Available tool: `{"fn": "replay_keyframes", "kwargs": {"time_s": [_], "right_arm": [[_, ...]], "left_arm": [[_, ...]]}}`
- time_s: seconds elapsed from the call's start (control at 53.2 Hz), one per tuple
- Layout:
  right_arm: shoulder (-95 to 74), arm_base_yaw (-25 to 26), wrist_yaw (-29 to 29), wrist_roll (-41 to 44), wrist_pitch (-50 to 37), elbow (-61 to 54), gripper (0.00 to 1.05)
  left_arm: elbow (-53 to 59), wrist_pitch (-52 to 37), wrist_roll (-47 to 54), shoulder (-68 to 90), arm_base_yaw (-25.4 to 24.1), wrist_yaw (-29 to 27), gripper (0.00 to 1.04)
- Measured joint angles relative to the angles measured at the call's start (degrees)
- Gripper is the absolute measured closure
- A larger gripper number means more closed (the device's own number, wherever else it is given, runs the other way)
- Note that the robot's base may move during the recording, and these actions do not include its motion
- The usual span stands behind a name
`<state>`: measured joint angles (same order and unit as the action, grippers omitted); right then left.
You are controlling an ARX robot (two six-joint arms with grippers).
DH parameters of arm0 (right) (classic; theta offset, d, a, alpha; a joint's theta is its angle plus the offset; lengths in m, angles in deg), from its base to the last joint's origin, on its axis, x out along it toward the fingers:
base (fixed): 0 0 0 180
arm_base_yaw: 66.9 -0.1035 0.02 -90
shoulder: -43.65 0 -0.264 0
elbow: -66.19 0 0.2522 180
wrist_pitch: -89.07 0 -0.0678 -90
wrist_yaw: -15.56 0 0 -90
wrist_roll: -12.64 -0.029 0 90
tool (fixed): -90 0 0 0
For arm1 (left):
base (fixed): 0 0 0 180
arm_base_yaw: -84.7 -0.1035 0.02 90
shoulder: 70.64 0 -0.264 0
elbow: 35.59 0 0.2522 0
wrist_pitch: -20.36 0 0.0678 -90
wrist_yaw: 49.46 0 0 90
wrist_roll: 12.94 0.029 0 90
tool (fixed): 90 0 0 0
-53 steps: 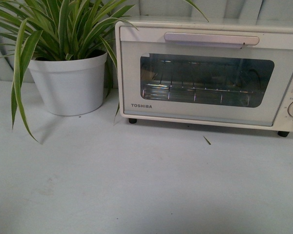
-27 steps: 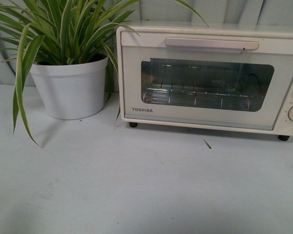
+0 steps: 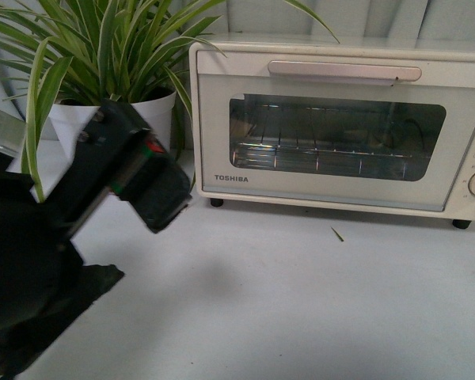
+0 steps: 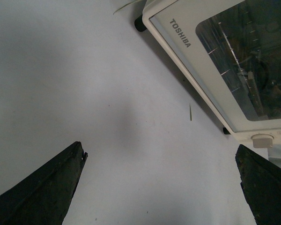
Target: Open oven
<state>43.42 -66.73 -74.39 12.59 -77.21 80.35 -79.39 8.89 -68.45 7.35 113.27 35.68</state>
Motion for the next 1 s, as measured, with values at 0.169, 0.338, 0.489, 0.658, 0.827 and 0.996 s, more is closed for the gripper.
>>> {"fn": "replay_keyframes", "kwargs": {"time_s": [0.169, 0.338, 0.489, 0.658, 0.827, 0.996], "right_arm": [[0.0, 0.0, 0.0, 0.0, 0.0, 0.0, 0.09], [0.0, 0.0, 0.0, 0.0, 0.0, 0.0, 0.09], [0.0, 0.0, 0.0, 0.0, 0.0, 0.0, 0.09], [0.0, 0.0, 0.0, 0.0, 0.0, 0.0, 0.09], [0.0, 0.0, 0.0, 0.0, 0.0, 0.0, 0.09], [-2.0, 0.7, 3.9, -4.9, 2.3, 0.8, 0.09]], "left_arm": [[-6.1, -0.7, -2.8, 9.6, 2.1, -0.6, 0.06], [-11.2, -0.7, -5.6, 16.2, 3.5, -0.6, 0.06], [-14.7, 0.5, -8.7, 20.9, 4.2, -0.7, 0.06], [-17.7, 1.4, -10.9, 23.3, 4.9, -1.0, 0.07], [-20.1, 1.8, -12.5, 25.3, 5.7, -1.2, 0.07], [-20.7, 2.0, -13.0, 25.6, 5.8, -1.3, 0.07]]}}
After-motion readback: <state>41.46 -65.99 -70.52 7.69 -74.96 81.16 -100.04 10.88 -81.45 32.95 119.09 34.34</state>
